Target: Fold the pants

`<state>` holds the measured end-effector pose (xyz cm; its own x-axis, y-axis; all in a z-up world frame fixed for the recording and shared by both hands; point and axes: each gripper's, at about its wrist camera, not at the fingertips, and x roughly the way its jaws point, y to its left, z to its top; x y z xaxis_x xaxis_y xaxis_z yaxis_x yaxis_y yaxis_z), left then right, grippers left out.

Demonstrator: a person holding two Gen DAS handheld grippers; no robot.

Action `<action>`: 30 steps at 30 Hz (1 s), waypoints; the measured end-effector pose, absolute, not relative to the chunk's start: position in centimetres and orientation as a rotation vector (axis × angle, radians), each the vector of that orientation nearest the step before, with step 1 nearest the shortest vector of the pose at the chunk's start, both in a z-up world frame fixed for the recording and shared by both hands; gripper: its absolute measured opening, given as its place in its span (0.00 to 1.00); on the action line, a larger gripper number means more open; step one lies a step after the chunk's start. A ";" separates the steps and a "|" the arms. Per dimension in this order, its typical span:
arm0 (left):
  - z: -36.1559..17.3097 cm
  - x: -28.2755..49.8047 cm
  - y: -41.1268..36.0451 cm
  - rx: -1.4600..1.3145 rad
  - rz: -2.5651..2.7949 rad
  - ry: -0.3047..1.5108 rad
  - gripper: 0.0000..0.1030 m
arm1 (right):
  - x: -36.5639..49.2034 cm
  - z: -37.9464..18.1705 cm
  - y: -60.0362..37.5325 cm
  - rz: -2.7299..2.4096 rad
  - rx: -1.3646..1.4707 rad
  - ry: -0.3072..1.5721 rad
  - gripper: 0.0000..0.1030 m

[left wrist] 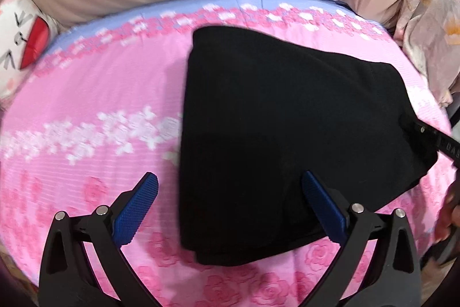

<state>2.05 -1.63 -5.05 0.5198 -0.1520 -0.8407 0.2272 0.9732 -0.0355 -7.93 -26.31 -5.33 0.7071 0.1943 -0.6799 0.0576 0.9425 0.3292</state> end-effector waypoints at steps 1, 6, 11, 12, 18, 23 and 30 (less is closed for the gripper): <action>-5.3 2.3 -1.5 0.062 -0.241 1.012 0.95 | -8.5 -5.0 -26.6 0.080 0.364 0.769 0.38; -7.4 4.6 0.6 -0.183 -0.362 1.090 0.95 | -9.7 -4.2 -28.6 -0.011 0.348 0.741 0.62; -7.6 5.3 1.8 -0.245 -0.422 1.036 0.67 | -9.0 -7.5 -31.0 0.095 0.564 0.799 0.64; -7.6 5.3 2.1 -0.258 -0.433 1.031 0.62 | -8.7 -8.2 -31.3 0.128 0.620 0.805 0.64; -5.4 4.4 4.5 -0.306 -0.489 0.984 0.29 | -8.0 -7.7 -29.8 0.183 0.639 0.787 0.32; -1.3 1.5 8.4 -0.228 -0.400 0.924 0.34 | -9.5 -3.7 -25.8 0.279 0.514 0.767 0.20; -2.9 -0.5 11.6 -0.124 -0.144 0.935 0.60 | -10.9 -4.8 -25.0 0.142 0.503 0.782 0.52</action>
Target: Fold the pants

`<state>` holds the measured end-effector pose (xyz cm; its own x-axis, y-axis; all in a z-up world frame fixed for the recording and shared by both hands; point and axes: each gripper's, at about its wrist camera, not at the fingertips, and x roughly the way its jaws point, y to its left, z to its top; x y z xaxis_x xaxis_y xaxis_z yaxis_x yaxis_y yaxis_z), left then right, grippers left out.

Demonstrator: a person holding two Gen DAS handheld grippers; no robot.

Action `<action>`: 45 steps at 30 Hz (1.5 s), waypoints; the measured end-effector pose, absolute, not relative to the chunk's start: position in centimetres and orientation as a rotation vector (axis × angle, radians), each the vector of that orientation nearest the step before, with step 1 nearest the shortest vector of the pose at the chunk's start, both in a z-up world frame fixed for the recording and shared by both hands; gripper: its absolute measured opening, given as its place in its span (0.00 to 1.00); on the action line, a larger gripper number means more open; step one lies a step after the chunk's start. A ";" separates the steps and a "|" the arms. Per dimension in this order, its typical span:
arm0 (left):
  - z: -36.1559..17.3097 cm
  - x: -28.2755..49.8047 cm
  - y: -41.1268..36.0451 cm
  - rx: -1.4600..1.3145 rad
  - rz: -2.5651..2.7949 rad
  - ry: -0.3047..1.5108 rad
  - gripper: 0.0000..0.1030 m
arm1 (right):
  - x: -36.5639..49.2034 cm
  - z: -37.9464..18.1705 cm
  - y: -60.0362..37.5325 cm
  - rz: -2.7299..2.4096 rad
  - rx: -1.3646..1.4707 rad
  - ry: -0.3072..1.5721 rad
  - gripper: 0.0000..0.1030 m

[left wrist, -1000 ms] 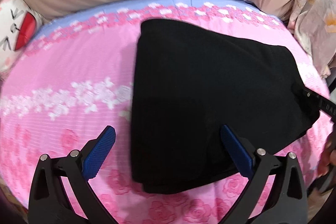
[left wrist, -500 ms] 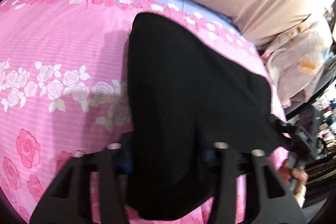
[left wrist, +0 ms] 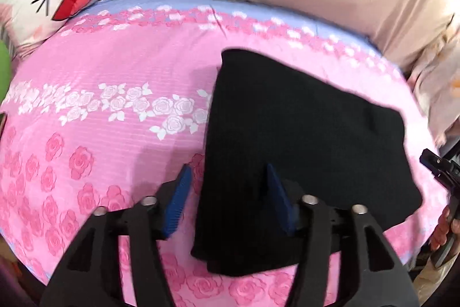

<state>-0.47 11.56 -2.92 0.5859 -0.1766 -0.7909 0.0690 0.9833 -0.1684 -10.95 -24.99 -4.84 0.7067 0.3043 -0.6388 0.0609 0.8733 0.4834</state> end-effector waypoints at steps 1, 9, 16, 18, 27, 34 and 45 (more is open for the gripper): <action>-2.3 -1.0 11.7 -0.119 -0.139 0.903 0.70 | -11.0 -4.1 -24.5 0.174 0.501 0.770 0.63; -0.8 -0.8 8.5 -0.020 -0.130 0.832 0.84 | -6.1 -5.7 -17.0 0.267 0.387 0.879 0.72; -1.5 -0.8 7.2 -0.017 -0.171 0.863 0.85 | -6.0 -2.4 -14.6 0.306 0.293 0.772 0.08; -1.5 -1.0 7.0 -0.016 -0.181 0.856 0.88 | -7.1 0.1 -14.9 0.289 0.247 0.721 0.08; -3.7 -0.2 7.5 -0.040 -0.170 0.926 0.89 | -7.6 -4.6 -18.6 0.142 0.329 0.833 0.62; -5.6 0.6 10.5 -0.147 -0.183 0.993 0.93 | -10.1 -7.0 -19.8 0.141 0.416 0.909 0.72; -4.0 -0.7 9.9 -0.240 -0.331 0.957 0.39 | -9.2 -3.3 -18.3 0.295 0.386 0.783 0.40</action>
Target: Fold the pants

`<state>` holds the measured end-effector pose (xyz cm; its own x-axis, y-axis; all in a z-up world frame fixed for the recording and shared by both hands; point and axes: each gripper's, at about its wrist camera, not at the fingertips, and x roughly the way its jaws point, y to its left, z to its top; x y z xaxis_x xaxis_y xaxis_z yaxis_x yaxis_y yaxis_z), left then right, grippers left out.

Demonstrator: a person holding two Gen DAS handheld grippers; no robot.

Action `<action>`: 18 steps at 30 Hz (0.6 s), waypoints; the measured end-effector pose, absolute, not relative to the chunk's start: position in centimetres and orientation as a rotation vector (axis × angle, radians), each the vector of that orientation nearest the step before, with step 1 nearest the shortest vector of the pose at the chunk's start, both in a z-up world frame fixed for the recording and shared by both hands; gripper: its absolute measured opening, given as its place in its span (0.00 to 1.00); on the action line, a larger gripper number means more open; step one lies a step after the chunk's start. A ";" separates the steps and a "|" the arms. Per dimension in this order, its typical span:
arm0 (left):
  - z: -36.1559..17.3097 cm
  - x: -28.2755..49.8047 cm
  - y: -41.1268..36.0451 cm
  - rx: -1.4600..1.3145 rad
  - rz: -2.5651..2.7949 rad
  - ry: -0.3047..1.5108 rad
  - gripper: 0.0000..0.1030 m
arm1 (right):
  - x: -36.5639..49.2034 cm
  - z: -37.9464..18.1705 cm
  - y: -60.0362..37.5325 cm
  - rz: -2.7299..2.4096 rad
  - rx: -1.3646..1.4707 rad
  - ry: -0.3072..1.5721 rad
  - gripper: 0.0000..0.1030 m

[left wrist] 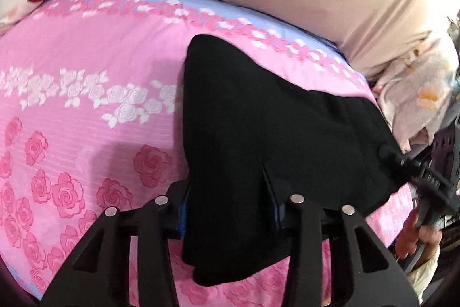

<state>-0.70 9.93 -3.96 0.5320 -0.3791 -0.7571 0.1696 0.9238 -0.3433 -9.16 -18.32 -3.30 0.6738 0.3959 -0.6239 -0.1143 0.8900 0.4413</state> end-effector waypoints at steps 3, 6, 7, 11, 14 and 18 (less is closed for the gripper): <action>-5.7 -0.6 8.4 -0.153 -0.267 0.999 0.53 | -8.8 -5.6 -19.8 0.239 0.369 0.847 0.48; -4.9 -1.3 8.2 -0.127 -0.228 0.963 0.59 | -9.2 -7.7 -21.4 0.200 0.479 0.877 0.54; -4.1 -1.6 8.0 -0.086 -0.183 0.929 0.65 | -9.6 -6.7 -21.3 0.162 0.448 0.859 0.55; -1.4 -2.0 7.0 0.022 -0.104 0.800 0.85 | -9.3 -1.6 -19.4 0.115 0.254 0.718 0.70; -1.1 -1.0 6.0 0.048 -0.084 0.793 0.86 | -5.3 -1.3 -18.2 0.165 0.211 0.736 0.71; -2.4 0.5 5.4 0.034 -0.090 0.851 0.86 | 0.6 -4.4 -17.9 0.199 0.252 0.875 0.36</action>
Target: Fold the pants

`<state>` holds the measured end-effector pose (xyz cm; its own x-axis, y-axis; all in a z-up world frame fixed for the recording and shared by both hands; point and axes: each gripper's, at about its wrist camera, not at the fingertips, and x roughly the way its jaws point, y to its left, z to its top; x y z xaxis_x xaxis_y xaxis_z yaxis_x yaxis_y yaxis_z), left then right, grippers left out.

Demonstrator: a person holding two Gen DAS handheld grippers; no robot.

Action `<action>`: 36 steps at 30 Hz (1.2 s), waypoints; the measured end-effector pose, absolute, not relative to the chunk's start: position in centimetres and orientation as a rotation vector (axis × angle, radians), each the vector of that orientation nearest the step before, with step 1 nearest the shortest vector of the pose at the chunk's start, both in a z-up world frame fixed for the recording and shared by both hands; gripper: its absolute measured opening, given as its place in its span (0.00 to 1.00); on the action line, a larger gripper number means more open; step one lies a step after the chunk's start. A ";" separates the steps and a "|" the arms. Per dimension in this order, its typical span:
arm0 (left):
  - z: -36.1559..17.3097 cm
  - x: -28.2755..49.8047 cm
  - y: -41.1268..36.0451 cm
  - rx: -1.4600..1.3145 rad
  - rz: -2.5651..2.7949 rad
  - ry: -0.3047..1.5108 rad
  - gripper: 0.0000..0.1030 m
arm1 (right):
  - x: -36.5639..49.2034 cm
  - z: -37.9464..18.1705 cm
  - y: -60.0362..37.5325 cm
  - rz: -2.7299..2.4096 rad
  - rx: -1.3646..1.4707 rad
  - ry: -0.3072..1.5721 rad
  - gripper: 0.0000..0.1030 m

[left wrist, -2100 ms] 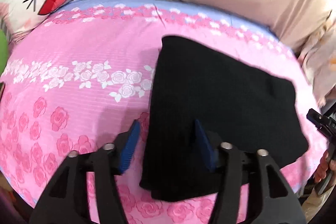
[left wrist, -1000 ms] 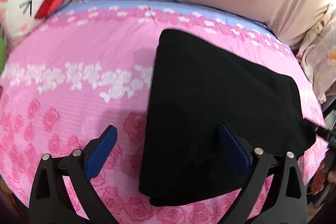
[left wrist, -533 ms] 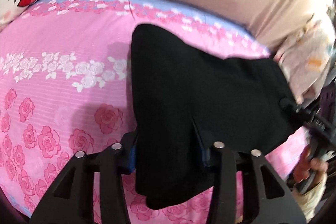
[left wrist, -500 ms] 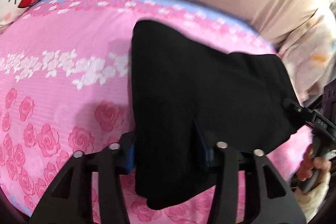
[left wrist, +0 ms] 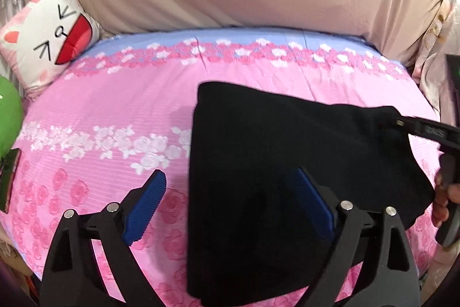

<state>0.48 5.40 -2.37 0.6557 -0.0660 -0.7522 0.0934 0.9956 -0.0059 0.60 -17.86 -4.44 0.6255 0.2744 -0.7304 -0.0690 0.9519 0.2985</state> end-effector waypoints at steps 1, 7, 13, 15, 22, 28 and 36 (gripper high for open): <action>-2.9 0.7 5.2 0.036 -0.083 0.867 0.86 | 1.1 -4.7 -17.5 0.210 0.265 0.884 0.28; -4.8 2.4 4.5 0.045 -0.060 0.920 0.86 | 0.7 -4.3 -19.1 0.188 0.243 0.839 0.22; -5.3 2.7 4.2 0.063 -0.041 0.926 0.88 | -2.3 -2.1 -19.6 0.146 0.271 0.747 0.27; -5.3 2.7 4.2 0.068 -0.040 0.926 0.88 | -4.7 -0.2 -18.5 0.178 0.230 0.695 0.27; -5.2 2.4 3.8 0.075 -0.028 0.924 0.88 | -7.5 -5.5 -15.1 0.208 0.096 0.848 0.12; -4.6 1.4 3.9 0.079 -0.040 0.922 0.88 | -11.0 -3.0 -16.1 0.187 0.153 0.782 0.40; -4.6 -0.9 3.8 0.083 -0.061 0.932 0.88 | -13.2 -5.8 -18.1 0.205 0.256 0.836 0.40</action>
<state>-0.92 3.76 -4.59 0.5949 -0.0161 -0.8036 0.0883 0.9951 0.0455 -13.17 -18.11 -5.79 0.6540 0.2789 -0.7032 -0.0788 0.9496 0.3034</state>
